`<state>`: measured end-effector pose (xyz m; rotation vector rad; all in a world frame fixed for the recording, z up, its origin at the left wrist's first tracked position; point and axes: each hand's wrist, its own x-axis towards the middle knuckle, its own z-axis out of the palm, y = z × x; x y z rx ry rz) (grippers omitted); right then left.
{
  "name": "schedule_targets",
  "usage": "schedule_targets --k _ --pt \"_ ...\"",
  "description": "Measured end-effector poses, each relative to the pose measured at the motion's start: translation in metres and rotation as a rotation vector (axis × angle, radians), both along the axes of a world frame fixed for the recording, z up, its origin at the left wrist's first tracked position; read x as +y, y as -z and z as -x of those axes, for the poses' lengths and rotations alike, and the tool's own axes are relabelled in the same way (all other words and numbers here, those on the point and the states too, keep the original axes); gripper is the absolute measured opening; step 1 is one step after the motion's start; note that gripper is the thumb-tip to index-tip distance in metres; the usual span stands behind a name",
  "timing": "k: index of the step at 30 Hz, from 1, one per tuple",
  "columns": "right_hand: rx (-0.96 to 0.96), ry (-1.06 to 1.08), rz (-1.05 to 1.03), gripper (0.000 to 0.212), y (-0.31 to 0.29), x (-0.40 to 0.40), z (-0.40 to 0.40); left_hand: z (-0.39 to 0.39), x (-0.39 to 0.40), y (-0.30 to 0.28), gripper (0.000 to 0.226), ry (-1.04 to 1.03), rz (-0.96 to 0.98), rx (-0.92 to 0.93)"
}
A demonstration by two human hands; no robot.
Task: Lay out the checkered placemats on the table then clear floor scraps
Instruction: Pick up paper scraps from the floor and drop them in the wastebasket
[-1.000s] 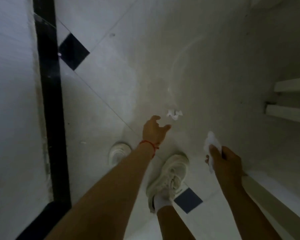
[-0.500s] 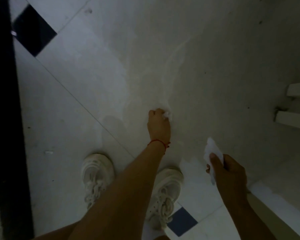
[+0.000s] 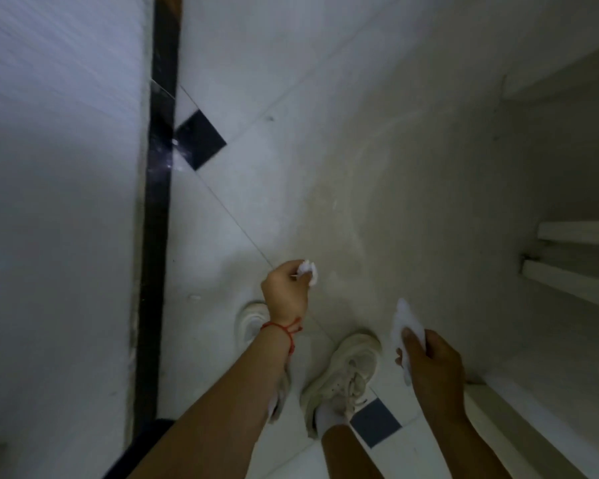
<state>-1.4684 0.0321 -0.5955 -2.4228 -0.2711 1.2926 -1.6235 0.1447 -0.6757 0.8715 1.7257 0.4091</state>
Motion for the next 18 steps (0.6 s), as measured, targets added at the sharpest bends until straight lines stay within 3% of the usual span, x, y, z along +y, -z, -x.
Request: schedule_targets --k 6,9,14,18 --pt "0.011 0.031 -0.081 0.028 -0.093 0.036 0.012 0.033 0.025 -0.13 0.034 0.09 -0.041 0.035" --pt "0.019 0.036 -0.117 0.031 -0.143 0.044 0.019 0.051 0.032 -0.193 0.011 0.018 -0.066 0.07" --pt "-0.021 0.025 -0.174 0.031 -0.24 0.052 0.033 0.08 0.04 -0.284 0.01 0.02 -0.078 0.023" --pt "-0.028 0.03 -0.237 0.032 -0.312 0.051 0.041 0.083 0.048 -0.369 0.026 0.077 -0.11 -0.025"
